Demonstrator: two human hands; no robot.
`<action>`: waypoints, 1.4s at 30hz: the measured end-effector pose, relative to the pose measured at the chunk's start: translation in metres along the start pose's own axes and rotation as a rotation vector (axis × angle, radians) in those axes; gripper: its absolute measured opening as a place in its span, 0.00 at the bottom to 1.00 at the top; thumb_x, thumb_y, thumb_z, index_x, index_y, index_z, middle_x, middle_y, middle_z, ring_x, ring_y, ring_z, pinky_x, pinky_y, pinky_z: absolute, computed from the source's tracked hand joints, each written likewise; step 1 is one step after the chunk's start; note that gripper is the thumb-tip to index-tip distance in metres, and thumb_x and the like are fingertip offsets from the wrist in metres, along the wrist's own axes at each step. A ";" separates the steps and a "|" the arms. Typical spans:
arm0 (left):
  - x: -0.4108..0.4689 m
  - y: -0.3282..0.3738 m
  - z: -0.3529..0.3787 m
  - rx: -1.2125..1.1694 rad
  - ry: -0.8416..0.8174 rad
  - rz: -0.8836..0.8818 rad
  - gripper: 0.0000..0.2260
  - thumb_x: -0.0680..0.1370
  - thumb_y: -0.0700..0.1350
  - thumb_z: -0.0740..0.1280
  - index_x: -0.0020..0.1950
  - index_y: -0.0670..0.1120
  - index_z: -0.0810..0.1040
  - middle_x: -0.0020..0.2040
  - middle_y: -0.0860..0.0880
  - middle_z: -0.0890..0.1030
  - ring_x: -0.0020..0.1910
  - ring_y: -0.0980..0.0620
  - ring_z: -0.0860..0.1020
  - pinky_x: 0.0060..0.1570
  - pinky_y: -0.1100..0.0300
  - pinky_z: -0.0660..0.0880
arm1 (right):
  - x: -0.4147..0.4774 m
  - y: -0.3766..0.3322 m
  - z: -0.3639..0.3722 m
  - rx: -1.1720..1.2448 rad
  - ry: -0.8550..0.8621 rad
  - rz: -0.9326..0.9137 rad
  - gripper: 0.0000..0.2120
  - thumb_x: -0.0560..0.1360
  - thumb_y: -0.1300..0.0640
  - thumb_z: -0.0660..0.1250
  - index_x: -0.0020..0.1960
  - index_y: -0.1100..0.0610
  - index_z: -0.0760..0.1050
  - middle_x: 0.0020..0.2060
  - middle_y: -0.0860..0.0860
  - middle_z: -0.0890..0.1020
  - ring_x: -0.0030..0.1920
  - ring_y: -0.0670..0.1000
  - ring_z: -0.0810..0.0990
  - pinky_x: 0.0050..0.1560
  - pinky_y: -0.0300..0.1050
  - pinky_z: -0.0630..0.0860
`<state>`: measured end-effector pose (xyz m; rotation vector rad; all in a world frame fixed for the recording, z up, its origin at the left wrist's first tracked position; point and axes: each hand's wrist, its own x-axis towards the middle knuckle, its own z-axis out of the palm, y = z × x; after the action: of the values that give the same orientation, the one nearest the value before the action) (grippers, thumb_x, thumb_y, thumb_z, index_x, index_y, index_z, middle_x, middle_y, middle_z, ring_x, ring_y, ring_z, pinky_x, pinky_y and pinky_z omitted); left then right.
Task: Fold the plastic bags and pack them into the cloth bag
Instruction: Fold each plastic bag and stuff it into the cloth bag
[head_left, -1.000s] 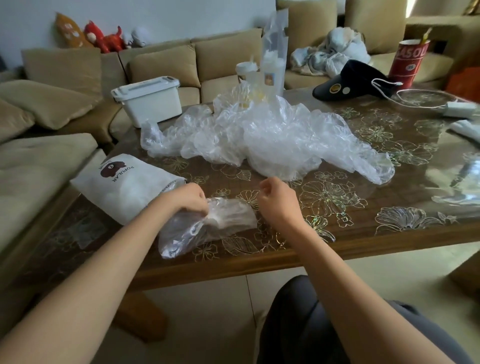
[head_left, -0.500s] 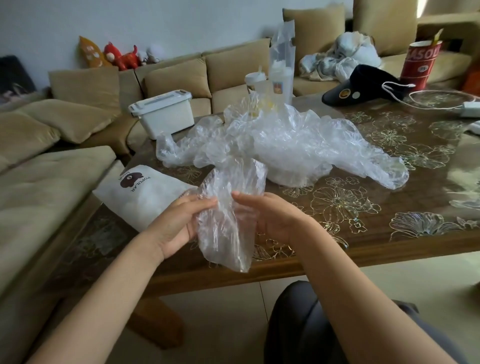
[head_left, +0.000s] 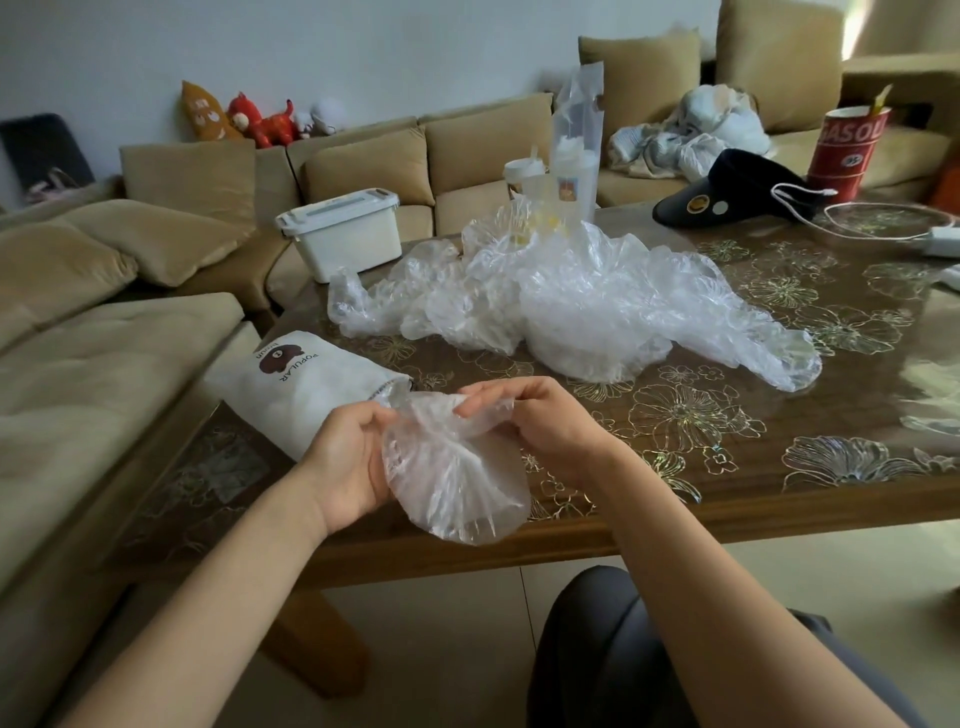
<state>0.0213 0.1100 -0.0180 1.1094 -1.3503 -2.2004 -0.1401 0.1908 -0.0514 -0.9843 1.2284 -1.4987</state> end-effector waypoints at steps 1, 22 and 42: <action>-0.002 0.003 -0.001 -0.016 -0.046 -0.024 0.19 0.80 0.49 0.53 0.57 0.38 0.77 0.42 0.41 0.83 0.36 0.46 0.82 0.40 0.56 0.78 | 0.000 0.000 0.001 -0.064 -0.004 -0.017 0.28 0.73 0.77 0.52 0.31 0.55 0.83 0.45 0.48 0.83 0.51 0.55 0.78 0.46 0.47 0.80; -0.018 0.021 -0.030 -0.013 0.165 0.091 0.22 0.63 0.39 0.70 0.58 0.40 0.77 0.42 0.45 0.83 0.34 0.51 0.82 0.31 0.63 0.79 | -0.008 -0.013 0.033 -0.122 -0.224 -0.129 0.22 0.67 0.71 0.71 0.53 0.47 0.80 0.68 0.47 0.63 0.72 0.48 0.59 0.60 0.47 0.75; -0.038 0.002 -0.032 0.480 0.202 0.227 0.31 0.57 0.58 0.79 0.54 0.45 0.78 0.49 0.46 0.84 0.51 0.48 0.81 0.53 0.54 0.76 | 0.015 -0.005 0.066 -0.173 -0.017 0.083 0.35 0.66 0.71 0.74 0.67 0.59 0.62 0.56 0.61 0.77 0.51 0.57 0.80 0.43 0.44 0.79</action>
<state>0.0697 0.1139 -0.0069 1.2215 -1.8587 -1.5987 -0.0816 0.1606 -0.0345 -1.0429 1.3877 -1.3344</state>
